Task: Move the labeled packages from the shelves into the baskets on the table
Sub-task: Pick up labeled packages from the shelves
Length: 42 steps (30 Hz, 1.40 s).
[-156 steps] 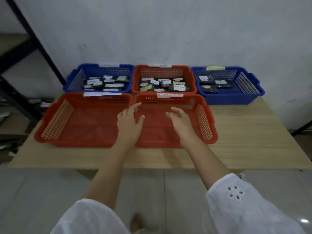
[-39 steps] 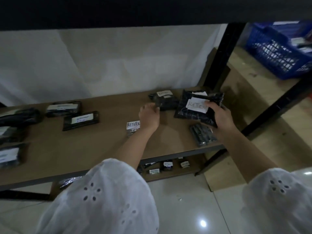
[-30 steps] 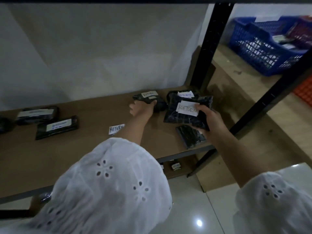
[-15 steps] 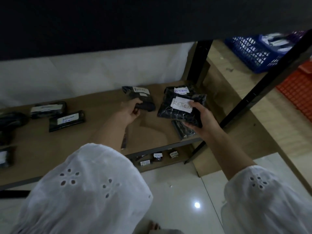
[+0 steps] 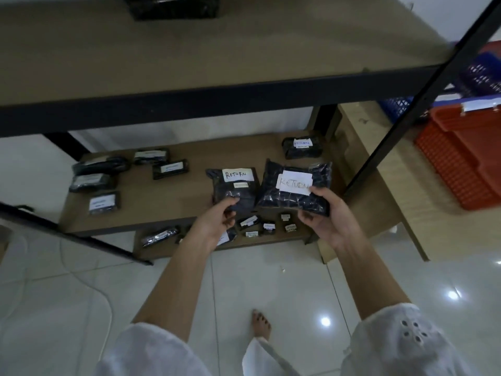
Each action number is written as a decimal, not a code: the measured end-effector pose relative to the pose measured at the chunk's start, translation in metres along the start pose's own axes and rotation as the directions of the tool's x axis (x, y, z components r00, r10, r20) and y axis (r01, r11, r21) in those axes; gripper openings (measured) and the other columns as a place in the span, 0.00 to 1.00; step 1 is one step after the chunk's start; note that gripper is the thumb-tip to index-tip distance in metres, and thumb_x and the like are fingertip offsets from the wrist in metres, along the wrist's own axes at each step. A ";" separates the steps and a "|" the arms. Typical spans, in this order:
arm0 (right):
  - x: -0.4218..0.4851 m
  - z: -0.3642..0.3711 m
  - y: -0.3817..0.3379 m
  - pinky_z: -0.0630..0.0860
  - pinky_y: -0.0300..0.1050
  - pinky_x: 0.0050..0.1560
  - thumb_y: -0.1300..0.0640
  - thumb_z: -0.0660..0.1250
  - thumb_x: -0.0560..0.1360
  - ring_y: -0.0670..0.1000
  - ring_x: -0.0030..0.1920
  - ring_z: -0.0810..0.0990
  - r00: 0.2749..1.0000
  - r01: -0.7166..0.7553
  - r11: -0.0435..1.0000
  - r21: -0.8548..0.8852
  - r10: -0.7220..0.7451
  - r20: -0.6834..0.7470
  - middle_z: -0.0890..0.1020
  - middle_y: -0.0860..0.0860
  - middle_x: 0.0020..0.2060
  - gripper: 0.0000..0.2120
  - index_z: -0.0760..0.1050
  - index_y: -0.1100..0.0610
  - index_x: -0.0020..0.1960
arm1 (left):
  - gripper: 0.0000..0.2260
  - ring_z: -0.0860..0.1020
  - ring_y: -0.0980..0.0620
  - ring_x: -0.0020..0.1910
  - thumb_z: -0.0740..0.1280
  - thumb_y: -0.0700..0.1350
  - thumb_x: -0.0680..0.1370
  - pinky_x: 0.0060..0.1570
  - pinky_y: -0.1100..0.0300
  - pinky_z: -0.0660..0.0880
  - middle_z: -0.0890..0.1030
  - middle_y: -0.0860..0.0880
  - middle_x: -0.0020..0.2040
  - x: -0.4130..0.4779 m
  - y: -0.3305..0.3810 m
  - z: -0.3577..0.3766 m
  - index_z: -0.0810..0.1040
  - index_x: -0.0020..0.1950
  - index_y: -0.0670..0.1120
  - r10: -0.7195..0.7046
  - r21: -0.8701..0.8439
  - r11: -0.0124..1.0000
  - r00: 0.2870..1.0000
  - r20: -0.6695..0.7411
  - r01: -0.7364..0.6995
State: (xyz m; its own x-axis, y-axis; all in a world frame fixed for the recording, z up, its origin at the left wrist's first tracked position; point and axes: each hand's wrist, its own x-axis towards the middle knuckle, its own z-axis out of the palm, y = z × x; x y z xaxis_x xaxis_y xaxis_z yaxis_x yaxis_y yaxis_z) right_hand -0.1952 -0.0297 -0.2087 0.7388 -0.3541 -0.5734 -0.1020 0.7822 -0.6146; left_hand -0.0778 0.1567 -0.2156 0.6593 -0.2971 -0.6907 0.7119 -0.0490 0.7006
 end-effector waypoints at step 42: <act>0.094 -0.010 -0.060 0.76 0.44 0.43 0.53 0.68 0.75 0.53 0.45 0.81 0.985 -0.160 0.977 -0.141 0.168 0.041 0.84 0.55 0.45 0.11 0.76 0.57 0.53 | 0.20 0.80 0.45 0.53 0.64 0.33 0.76 0.49 0.55 0.77 0.79 0.40 0.58 0.011 -0.010 0.038 0.69 0.68 0.43 0.212 -0.424 0.872 0.970 -0.122 -0.244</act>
State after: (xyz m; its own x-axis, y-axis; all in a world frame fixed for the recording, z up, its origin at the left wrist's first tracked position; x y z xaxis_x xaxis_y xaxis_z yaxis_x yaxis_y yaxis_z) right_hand -0.1257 -0.1154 -0.2311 0.7382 -0.1965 -0.6453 -0.3122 0.7485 -0.5851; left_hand -0.0871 0.1177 -0.2234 0.8194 -0.1822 -0.5434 0.5630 0.4339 0.7034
